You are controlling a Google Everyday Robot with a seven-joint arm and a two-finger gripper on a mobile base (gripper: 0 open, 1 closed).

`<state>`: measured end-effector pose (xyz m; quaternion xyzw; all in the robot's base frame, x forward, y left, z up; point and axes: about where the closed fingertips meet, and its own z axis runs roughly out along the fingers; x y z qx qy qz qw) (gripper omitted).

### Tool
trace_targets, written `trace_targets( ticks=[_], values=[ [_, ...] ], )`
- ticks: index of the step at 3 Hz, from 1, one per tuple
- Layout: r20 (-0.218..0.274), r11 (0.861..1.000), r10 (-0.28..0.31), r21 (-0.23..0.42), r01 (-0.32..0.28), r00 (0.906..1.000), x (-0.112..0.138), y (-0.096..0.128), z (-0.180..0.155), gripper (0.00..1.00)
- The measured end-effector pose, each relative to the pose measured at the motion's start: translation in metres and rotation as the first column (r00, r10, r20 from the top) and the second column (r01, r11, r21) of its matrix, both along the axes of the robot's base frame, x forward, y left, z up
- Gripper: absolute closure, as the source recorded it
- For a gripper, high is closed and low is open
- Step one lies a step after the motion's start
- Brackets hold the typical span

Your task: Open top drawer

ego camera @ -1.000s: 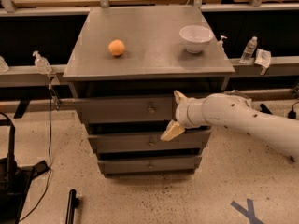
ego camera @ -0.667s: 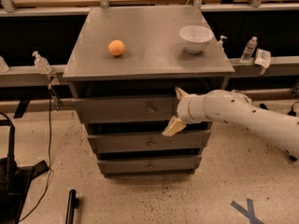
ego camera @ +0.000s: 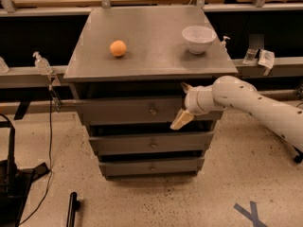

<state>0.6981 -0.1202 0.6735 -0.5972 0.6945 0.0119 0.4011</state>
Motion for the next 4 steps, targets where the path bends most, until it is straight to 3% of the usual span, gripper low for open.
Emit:
trace_targets(
  ticks=[2, 3, 4],
  values=[
    [-0.178, 0.998, 0.023, -0.045, -0.032, 0.9838, -0.021, -0.004, -0.026, 0.48],
    [-0.183, 0.998, 0.024, -0.046, -0.033, 0.9829, -0.022, -0.004, -0.021, 0.72],
    [-0.183, 0.998, 0.024, -0.046, -0.033, 0.9829, -0.023, -0.004, -0.012, 0.76]
  ],
)
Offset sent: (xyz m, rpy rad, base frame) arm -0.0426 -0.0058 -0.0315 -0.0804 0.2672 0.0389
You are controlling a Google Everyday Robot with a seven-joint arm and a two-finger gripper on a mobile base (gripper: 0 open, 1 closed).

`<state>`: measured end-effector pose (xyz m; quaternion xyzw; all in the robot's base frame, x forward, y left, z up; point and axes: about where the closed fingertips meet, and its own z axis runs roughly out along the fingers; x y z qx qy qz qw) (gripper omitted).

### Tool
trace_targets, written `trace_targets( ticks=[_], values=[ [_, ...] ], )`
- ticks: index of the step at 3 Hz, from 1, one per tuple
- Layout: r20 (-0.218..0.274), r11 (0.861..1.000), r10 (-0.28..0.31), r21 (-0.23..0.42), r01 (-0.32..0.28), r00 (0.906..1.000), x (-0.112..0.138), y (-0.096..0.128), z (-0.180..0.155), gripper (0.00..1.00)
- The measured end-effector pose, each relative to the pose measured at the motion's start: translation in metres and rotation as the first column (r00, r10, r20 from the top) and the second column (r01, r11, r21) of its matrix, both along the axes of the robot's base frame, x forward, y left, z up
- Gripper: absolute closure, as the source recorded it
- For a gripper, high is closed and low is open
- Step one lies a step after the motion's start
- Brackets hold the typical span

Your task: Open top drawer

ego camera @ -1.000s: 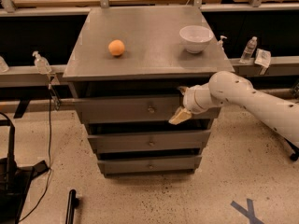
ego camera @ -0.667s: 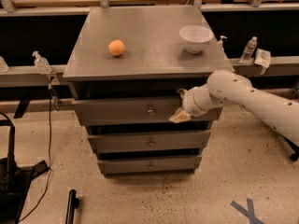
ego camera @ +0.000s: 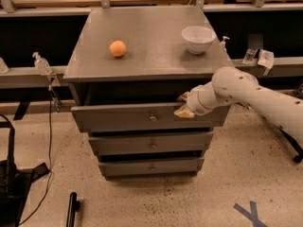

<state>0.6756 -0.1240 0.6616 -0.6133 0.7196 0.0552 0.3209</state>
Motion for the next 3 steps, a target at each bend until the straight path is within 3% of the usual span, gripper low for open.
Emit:
trace_targets(
  ticks=[2, 3],
  values=[
    [0.000, 1.000, 0.000, 0.000, 0.000, 1.0000, 0.000, 0.000, 0.008, 0.65],
    [-0.003, 0.999, 0.008, 0.035, -0.008, 1.0000, -0.016, 0.002, 0.015, 0.49]
  ],
)
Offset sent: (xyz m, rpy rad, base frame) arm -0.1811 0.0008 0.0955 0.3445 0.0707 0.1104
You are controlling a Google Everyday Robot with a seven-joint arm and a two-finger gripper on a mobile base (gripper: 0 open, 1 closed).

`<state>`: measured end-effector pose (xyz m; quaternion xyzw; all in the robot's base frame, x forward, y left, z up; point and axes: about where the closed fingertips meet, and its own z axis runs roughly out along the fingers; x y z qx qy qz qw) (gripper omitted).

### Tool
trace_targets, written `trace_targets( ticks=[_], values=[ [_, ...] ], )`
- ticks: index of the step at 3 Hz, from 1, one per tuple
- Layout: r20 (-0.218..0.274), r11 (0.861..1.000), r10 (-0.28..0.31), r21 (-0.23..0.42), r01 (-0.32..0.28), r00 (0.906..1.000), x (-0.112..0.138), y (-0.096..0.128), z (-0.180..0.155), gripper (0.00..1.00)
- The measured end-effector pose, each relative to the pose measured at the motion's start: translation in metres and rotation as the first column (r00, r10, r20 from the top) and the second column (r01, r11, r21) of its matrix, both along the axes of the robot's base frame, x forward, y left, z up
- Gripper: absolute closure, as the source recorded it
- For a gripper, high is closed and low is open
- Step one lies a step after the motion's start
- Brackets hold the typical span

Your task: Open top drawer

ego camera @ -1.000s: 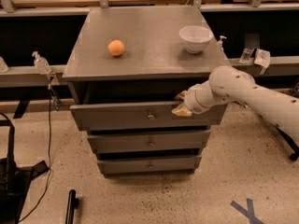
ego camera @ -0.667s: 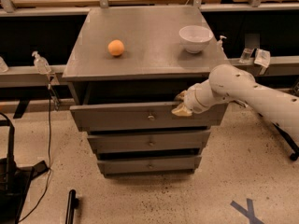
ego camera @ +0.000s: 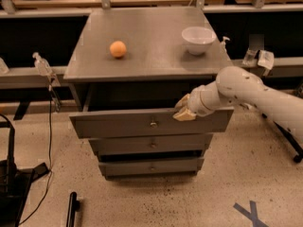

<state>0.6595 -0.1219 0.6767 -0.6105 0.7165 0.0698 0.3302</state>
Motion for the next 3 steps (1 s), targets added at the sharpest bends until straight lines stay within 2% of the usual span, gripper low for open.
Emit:
trace_targets(
  ticks=[1, 2, 3],
  values=[
    [-0.013, 0.995, 0.025, 0.101, -0.023, 0.9996, -0.047, 0.010, 0.020, 0.18],
    [-0.025, 0.955, 0.104, 0.281, -0.093, 0.9943, -0.133, 0.027, 0.062, 0.00],
    [-0.007, 0.934, 0.109, 0.344, -0.100, 0.9940, -0.161, 0.024, 0.080, 0.00]
  ],
)
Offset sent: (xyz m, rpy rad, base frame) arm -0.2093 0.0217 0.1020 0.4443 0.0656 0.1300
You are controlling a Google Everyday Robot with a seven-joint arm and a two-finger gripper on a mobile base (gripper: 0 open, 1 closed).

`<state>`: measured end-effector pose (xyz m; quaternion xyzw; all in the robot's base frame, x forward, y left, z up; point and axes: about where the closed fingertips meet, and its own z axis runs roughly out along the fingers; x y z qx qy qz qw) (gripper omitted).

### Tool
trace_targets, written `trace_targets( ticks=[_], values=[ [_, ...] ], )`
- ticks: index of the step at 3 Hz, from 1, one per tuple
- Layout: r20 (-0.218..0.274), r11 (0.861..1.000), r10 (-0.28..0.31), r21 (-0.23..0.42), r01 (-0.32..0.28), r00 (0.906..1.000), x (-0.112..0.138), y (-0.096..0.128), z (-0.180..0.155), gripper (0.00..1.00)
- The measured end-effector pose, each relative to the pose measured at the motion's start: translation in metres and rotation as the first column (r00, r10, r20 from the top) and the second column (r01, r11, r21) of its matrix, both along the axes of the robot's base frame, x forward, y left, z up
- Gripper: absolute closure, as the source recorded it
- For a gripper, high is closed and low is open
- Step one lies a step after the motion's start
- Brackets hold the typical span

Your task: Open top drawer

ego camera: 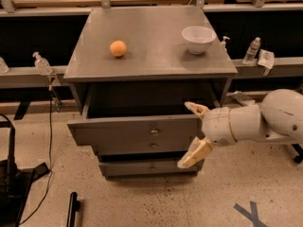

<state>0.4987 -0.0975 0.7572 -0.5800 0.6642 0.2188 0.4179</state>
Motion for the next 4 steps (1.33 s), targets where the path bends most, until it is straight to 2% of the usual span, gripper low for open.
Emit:
trace_targets(
  ticks=[1, 2, 3, 4],
  values=[
    [-0.003, 1.000, -0.027, -0.014, 0.026, 0.9996, 0.001, -0.014, 0.010, 0.00],
    [-0.052, 0.996, -0.044, -0.084, 0.040, 0.9977, 0.030, -0.022, -0.001, 0.00],
    [-0.100, 0.992, -0.044, -0.119, 0.032, 0.9940, 0.060, -0.027, -0.012, 0.00],
    [-0.119, 0.991, -0.038, -0.135, 0.021, 0.9921, 0.089, -0.028, -0.014, 0.13]
  ],
)
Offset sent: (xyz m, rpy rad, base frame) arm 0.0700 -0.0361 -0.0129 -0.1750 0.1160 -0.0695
